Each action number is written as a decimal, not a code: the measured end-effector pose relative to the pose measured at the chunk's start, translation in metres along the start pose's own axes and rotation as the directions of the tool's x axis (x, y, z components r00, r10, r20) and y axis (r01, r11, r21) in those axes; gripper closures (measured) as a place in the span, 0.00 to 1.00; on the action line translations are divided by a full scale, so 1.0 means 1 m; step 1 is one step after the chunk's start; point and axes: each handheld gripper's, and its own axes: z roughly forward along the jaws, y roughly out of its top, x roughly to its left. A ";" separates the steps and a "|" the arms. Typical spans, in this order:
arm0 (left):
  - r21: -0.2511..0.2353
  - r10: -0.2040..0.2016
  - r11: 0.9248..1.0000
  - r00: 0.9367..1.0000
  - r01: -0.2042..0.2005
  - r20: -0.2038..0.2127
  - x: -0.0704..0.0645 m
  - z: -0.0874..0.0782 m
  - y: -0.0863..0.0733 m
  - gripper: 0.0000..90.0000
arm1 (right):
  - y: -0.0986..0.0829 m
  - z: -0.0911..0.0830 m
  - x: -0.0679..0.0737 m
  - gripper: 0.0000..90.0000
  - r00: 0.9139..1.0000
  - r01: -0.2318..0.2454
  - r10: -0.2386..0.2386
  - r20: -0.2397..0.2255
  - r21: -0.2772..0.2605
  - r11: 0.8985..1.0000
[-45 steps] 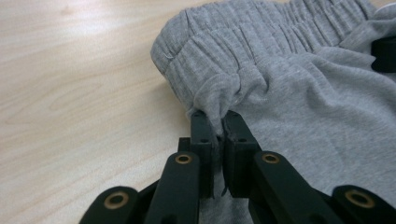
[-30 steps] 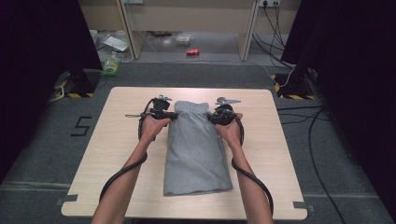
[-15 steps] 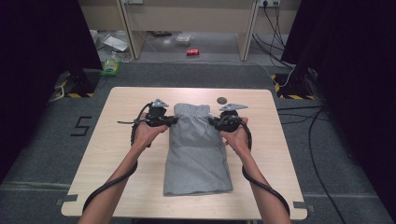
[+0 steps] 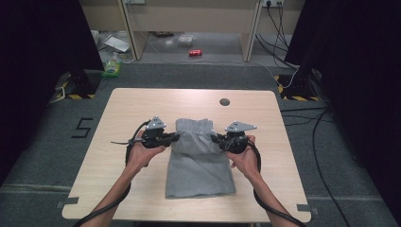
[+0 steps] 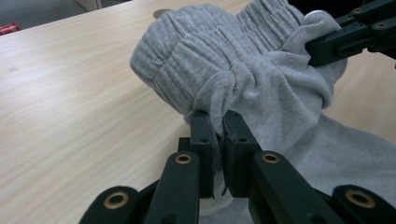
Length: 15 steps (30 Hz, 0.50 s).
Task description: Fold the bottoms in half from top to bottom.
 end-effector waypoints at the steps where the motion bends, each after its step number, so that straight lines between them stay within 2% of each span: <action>1: -0.002 0.003 1.000 1.000 -0.003 0.006 -0.003 -0.002 -0.003 0.93 | -0.002 -0.002 0.002 0.92 1.000 0.003 -0.003 -0.001 0.001 1.000; 5: -0.002 0.020 1.000 1.000 -0.020 0.021 -0.011 -0.006 -0.015 0.93 | -0.011 -0.008 0.010 0.92 1.000 0.024 -0.024 -0.005 0.008 1.000; 11: 0.004 0.018 1.000 0.999 -0.018 0.036 -0.018 -0.004 -0.037 0.92 | -0.031 -0.010 0.020 0.91 0.998 0.056 -0.056 -0.011 0.038 0.998; 15: 0.005 0.024 1.000 0.999 -0.024 0.032 -0.023 -0.001 -0.048 0.92 | -0.043 -0.010 0.023 0.91 0.999 0.043 -0.042 -0.020 0.041 0.998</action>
